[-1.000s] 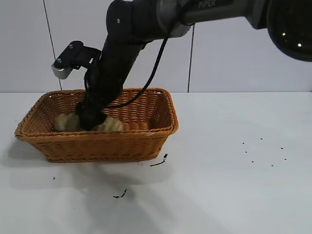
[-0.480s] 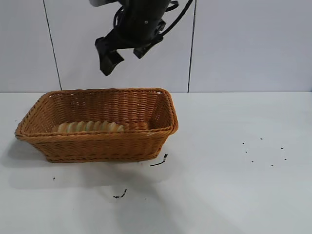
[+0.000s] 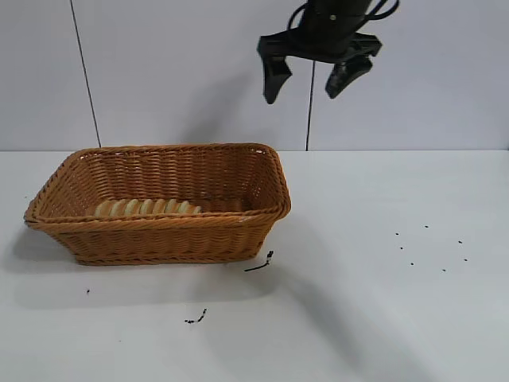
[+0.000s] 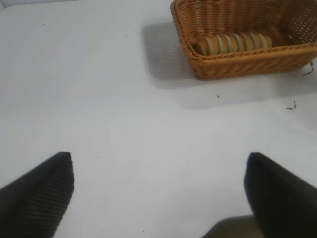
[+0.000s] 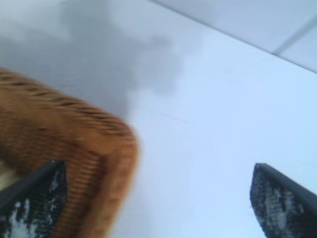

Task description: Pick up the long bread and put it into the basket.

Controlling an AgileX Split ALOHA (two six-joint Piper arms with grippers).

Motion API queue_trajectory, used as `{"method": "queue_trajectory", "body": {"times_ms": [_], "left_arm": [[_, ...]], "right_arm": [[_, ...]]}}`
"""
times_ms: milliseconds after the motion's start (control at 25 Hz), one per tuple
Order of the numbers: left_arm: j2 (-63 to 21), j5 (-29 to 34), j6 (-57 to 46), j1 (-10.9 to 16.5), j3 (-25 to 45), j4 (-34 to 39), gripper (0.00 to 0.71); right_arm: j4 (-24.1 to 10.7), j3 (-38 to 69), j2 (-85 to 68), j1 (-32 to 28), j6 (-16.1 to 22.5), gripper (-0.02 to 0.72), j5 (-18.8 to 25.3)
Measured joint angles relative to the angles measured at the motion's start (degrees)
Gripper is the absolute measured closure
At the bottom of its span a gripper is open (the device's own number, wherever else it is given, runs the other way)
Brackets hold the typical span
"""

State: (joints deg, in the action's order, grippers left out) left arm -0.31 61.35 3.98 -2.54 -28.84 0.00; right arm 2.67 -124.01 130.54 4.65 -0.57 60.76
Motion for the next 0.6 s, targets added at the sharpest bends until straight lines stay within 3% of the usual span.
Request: {"method": "queue_trajectory", "body": {"times_ms": [240,440,600], "left_arm": [[0.0,0.0,0.0,0.0,0.0,0.0,0.014],[0.0,0.0,0.0,0.0,0.0,0.0,0.014],[0.0,0.0,0.0,0.0,0.0,0.0,0.014]], "right_arm": [[0.0,0.0,0.0,-5.8,0.0,0.010,3.1],[0.7,0.0,0.0,-6.2,-0.5,0.010,7.8],[0.7,0.0,-0.1,-6.2,-0.5,0.010,8.6]]}}
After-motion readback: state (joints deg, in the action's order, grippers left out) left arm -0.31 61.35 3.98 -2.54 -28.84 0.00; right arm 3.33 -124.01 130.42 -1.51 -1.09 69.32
